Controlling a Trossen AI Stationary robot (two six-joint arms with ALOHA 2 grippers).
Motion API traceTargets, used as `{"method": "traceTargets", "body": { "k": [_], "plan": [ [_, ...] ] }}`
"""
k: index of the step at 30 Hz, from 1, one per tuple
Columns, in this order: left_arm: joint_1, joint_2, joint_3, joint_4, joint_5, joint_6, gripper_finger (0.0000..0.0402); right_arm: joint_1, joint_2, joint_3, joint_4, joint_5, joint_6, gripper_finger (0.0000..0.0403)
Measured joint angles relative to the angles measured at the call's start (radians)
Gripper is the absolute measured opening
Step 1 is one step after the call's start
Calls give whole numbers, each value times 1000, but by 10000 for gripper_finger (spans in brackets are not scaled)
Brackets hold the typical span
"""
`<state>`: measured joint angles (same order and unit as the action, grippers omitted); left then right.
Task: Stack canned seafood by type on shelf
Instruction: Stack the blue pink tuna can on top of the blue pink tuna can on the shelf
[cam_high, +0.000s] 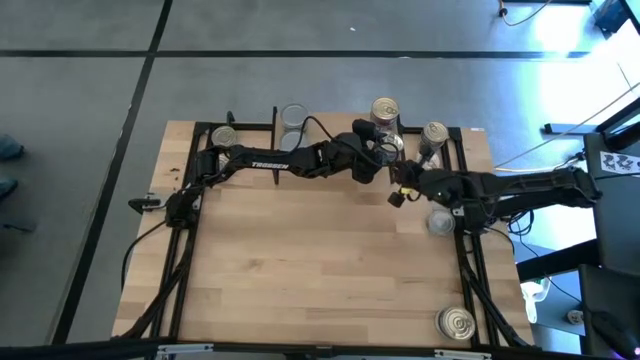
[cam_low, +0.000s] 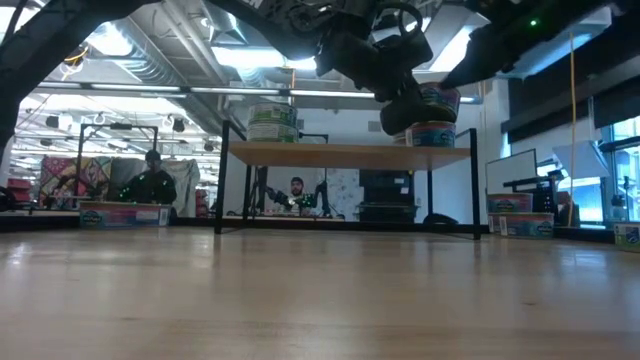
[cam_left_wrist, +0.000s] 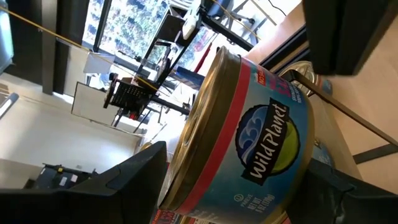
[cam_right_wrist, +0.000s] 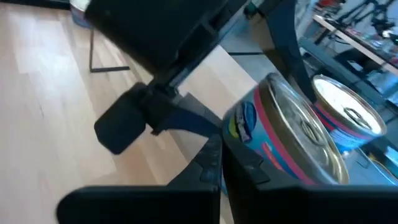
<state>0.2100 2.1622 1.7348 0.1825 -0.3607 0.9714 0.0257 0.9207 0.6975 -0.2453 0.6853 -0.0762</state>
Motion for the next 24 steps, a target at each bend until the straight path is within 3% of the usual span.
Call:
{"method": "traceTargets", "body": {
  "k": [12,24],
  "plan": [
    [-24,0,0,1,-9,30,279,-141,0,0,26,-66,-62,14],
    [-80,-1,0,3,-192,64,279,-177,0,0,25,-96,-61,14]
  ]
}}
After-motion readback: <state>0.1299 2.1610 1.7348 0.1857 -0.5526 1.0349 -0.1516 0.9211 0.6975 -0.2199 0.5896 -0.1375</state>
